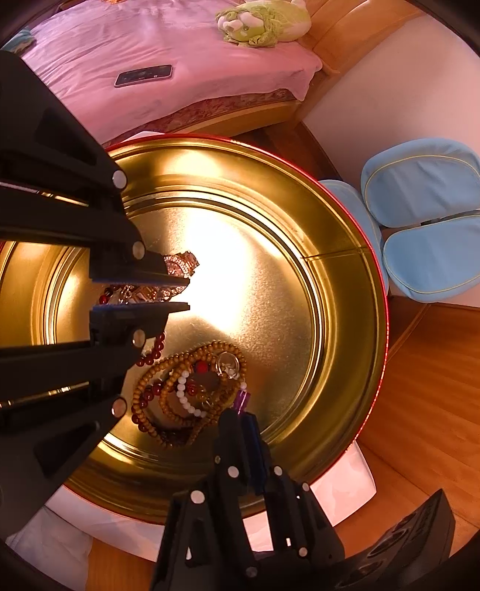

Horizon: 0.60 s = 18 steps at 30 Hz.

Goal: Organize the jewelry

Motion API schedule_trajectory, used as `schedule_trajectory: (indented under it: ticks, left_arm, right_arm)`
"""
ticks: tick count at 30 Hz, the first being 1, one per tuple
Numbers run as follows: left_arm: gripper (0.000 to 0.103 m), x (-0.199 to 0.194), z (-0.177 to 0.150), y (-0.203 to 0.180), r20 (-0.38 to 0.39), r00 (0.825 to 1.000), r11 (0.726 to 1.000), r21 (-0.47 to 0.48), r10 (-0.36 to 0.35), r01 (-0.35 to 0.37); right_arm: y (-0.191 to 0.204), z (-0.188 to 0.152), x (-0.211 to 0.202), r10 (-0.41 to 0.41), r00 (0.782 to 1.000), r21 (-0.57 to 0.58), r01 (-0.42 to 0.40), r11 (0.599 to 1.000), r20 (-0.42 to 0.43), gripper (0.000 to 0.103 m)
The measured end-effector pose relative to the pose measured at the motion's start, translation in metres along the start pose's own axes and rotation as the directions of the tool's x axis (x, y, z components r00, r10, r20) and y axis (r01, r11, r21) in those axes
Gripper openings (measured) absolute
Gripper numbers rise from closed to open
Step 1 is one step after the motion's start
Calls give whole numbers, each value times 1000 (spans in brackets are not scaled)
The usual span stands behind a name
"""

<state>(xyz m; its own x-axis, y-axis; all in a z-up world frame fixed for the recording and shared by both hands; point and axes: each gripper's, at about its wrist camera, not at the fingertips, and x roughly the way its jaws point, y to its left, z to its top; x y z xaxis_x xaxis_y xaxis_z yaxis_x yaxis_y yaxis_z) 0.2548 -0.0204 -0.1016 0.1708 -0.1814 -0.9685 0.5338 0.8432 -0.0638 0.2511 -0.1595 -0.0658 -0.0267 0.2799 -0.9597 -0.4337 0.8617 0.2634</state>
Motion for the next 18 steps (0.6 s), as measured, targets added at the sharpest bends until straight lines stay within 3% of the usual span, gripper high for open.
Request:
schedule_trajectory:
  ticks: [5,6,7,8,9,16,18]
  left_arm:
    - [9,-3,0,-3,4,1000,1000,5,17,-17]
    - [14,-4,1,-4,3,1000,999,8,31,-31]
    - [42,-4,1,-5,0,999,999,11,37,-37]
    - [65,-4,1,-7,-6,999,999,16,42,-42]
    - [90,-6,0,-10,3,998,998,24,61,-61]
    - [90,-12,-6,-20,40,994,993,55,103,-105]
    - [90,-13,-7,-20,48,993,993,51,107,-109]
  right_arm:
    - [2,-2,-6,29,999,-16,-29,999,29,12]
    - [2,-3,-7,47,998,-18,-47,999,32,24]
    - [3,-5,-8,56,998,-19,-55,998,38,36]
    - [4,-6,-12,55,997,-23,-54,998,56,60]
    - [5,-8,-17,52,995,-35,-49,998,87,71]
    - [2,-21,-34,108,982,-11,-108,994,156,78]
    - [2,-24,-40,117,976,-14,-116,993,186,85]
